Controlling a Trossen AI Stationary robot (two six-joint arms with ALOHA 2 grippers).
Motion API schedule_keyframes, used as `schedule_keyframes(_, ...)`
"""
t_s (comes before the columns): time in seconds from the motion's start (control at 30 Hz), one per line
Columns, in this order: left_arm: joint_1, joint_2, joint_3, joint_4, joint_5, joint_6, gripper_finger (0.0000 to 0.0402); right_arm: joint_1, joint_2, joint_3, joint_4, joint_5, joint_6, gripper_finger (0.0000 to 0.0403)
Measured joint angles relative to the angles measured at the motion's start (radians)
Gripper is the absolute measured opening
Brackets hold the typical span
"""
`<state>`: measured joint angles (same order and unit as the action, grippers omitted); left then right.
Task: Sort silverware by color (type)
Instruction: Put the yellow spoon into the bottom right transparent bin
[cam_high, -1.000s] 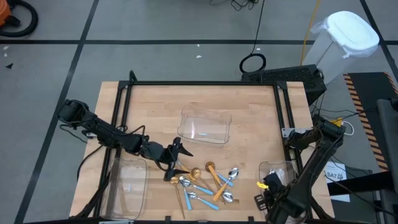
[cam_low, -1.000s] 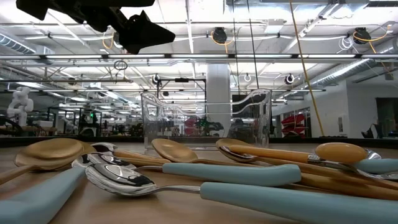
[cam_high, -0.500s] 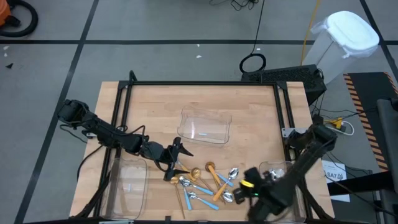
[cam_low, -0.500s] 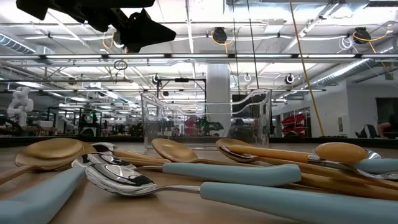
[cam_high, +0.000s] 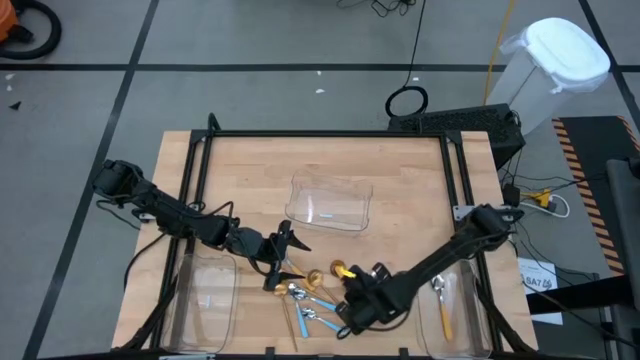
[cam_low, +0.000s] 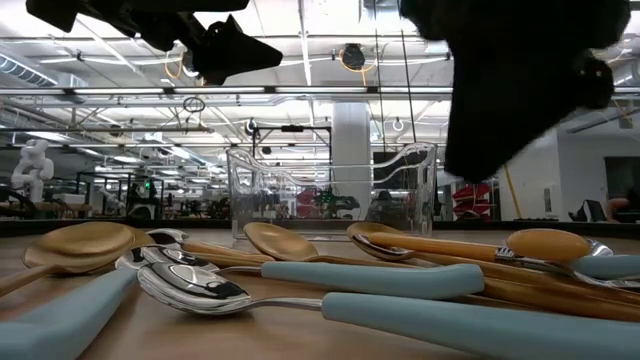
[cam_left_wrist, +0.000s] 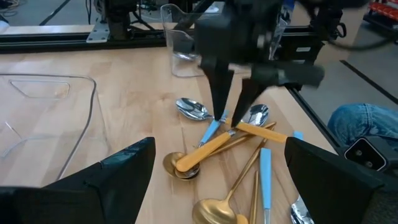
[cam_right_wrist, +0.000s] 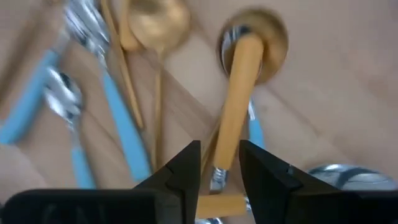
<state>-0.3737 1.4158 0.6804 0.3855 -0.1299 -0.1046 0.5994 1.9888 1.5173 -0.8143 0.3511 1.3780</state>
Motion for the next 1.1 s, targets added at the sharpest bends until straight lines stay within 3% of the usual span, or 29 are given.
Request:
schedule_keyframes(0.17, 0.0, 0.0, 0.0, -0.001, 0.0, -0.002, 0.0356, -0.019, 0.039, -0.001, 0.004, -0.116, 0.0, 0.0096)
schedule_keyframes(0.77, 0.0, 0.0, 0.0, 0.008, 0.0, -0.002, 0.0356, -0.03, 0.105, 0.002, 0.022, -0.17, -0.031, 0.0092)
schedule_keyframes(1.1, 0.0, 0.0, 0.0, 0.008, 0.0, -0.002, 0.0356, -0.032, 0.097, 0.0, 0.012, -0.143, -0.035, 0.0039)
